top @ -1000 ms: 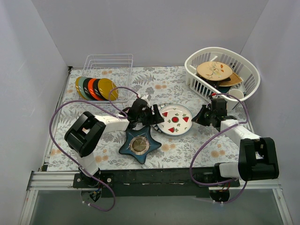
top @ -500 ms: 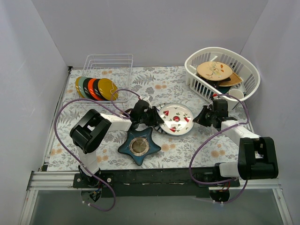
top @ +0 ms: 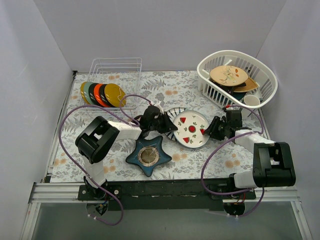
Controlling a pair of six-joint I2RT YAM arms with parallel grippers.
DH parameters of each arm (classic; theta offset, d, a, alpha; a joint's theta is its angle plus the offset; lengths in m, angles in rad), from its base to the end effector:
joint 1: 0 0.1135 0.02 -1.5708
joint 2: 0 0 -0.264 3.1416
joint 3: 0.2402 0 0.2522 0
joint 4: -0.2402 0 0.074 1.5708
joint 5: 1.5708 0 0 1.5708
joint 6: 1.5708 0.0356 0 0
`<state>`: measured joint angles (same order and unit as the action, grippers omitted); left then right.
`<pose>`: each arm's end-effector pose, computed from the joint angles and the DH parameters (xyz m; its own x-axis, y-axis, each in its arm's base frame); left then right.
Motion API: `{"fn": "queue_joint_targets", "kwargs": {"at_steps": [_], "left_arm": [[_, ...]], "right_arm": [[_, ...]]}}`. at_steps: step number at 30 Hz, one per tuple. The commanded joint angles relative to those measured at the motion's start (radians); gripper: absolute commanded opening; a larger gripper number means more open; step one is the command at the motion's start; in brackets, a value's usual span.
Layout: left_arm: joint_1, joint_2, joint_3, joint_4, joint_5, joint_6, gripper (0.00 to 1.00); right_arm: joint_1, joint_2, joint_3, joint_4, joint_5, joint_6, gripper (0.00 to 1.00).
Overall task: Load the plates into the dish rack
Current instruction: Pick up the plate at the center of the board.
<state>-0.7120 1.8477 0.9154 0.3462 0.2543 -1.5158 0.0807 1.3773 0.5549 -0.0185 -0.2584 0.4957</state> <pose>0.2793 -0.2529 0.1465 -0.8128 -0.5750 0.0931 -0.3746 0.3936 -0.8395 0.2506 0.0294 0.1531 -0.7713 0.3990 -0.4960 0.1354 0.8642 0.4847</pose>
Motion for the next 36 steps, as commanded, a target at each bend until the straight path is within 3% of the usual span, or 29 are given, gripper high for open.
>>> {"fn": "queue_joint_targets", "kwargs": {"at_steps": [1, 6, 22, 36], "left_arm": [[-0.018, 0.033, -0.027, -0.056, -0.004, 0.066, 0.0], [-0.018, 0.042, -0.026, -0.052, 0.005, 0.066, 0.0], [-0.015, 0.056, -0.036, 0.0, 0.06, 0.036, 0.0], [0.049, -0.051, -0.087, 0.105, 0.158, -0.007, 0.0]], "right_arm": [[0.013, -0.003, -0.013, 0.057, -0.07, 0.012, 0.49], [0.01, -0.012, -0.021, 0.078, -0.096, 0.014, 0.56], [-0.001, 0.042, -0.044, 0.126, -0.123, 0.03, 0.55], [-0.024, -0.007, -0.04, 0.112, -0.157, 0.044, 0.56]]}}
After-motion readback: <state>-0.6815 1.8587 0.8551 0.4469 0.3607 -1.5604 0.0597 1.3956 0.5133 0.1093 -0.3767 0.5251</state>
